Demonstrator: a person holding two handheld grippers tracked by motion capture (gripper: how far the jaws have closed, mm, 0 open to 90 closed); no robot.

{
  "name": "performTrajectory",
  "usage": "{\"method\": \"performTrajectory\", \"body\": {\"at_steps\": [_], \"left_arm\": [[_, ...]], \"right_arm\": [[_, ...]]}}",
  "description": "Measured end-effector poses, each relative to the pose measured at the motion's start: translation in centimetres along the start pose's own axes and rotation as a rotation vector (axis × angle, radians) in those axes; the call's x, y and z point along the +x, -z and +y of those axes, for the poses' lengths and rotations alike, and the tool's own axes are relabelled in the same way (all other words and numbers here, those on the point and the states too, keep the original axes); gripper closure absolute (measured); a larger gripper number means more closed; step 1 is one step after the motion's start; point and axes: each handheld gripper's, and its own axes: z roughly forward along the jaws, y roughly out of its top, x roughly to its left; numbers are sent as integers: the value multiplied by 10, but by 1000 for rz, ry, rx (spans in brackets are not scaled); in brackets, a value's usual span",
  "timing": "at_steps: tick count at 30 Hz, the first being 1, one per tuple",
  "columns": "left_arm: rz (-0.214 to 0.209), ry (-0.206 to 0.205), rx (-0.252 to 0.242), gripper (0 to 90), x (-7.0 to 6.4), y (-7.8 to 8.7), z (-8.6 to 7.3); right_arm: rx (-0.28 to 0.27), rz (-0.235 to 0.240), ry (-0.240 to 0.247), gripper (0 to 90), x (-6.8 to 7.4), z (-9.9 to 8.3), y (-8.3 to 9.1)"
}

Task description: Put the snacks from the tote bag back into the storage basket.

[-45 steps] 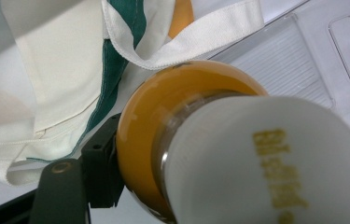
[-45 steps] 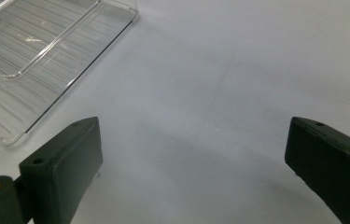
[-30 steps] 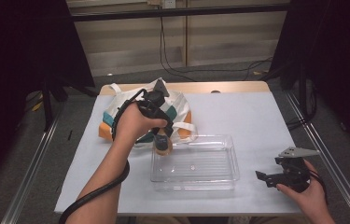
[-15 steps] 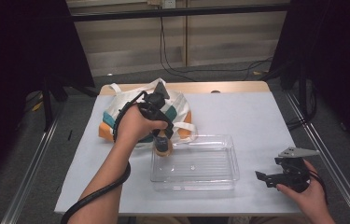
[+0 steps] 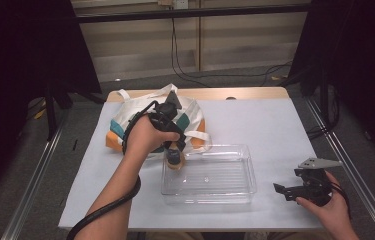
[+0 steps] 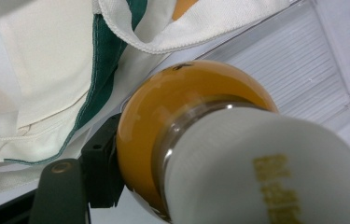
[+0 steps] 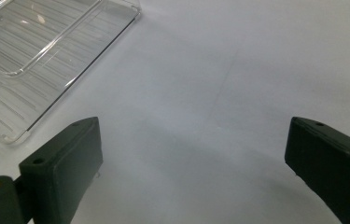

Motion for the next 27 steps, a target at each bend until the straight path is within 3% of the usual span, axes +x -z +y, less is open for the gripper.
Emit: {"method": "performTrajectory", "body": {"at_steps": [27], "left_arm": [[-1,1,12,303,1,-8,-3]], "right_arm": [[1,2,0,41,0,0,0]]}}
